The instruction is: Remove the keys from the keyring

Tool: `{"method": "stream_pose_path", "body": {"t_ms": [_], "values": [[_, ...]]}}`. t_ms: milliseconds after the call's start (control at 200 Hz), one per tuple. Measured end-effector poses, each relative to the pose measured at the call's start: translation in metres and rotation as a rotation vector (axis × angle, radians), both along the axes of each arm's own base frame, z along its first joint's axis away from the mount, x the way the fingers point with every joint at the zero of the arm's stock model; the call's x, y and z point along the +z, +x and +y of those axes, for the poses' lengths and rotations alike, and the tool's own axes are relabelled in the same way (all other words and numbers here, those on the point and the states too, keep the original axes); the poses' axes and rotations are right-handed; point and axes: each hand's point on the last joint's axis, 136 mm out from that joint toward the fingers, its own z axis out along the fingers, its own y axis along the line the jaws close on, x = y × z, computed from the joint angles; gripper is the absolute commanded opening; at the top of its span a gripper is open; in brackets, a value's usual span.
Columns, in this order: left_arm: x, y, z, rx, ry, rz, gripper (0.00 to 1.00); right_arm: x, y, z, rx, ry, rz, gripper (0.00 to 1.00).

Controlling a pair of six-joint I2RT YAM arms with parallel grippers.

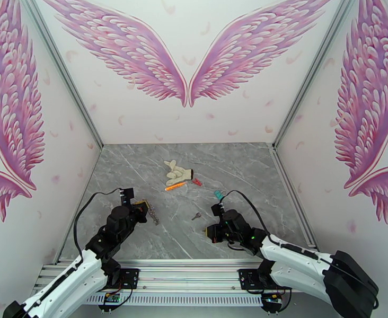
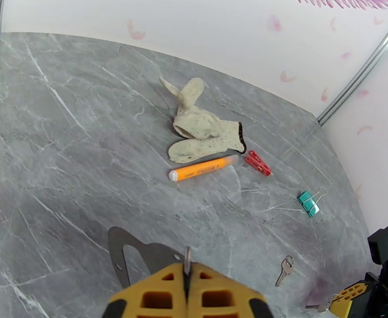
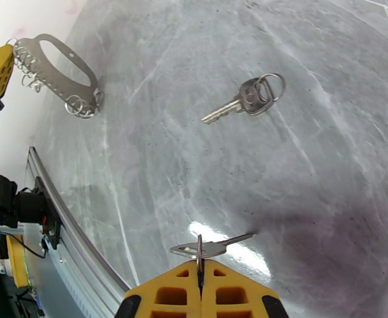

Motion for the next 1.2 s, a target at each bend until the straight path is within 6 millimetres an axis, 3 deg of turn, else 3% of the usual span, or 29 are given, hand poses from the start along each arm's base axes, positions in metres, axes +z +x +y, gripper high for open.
{"method": "stream_pose_path", "body": {"t_ms": [160, 295, 500, 625, 930, 1115, 1200], "values": [[-0.004, -0.007, 0.016, 0.092, -0.043, 0.034, 0.0, -0.01, 0.007, 0.0, -0.024, -0.037, 0.013, 0.0], [-0.009, -0.007, 0.032, 0.189, -0.062, 0.059, 0.04, -0.022, 0.01, -0.006, -0.051, -0.092, 0.032, 0.07], [-0.018, -0.006, 0.051, 0.296, -0.058, 0.102, 0.11, -0.011, 0.022, -0.006, -0.078, -0.111, 0.0, 0.35], [-0.03, -0.003, 0.058, 0.332, -0.024, 0.166, 0.11, -0.006, 0.028, -0.007, -0.082, -0.123, -0.015, 0.38], [-0.058, 0.006, 0.079, 0.427, 0.029, 0.316, 0.17, 0.01, 0.036, -0.014, -0.097, -0.134, -0.045, 0.62], [-0.065, 0.007, 0.086, 0.454, 0.049, 0.361, 0.36, 0.037, 0.045, -0.024, -0.129, -0.133, -0.088, 0.77], [-0.056, 0.009, 0.088, 0.462, 0.062, 0.352, 0.56, 0.064, 0.056, -0.033, -0.157, -0.134, -0.15, 0.91]]}}
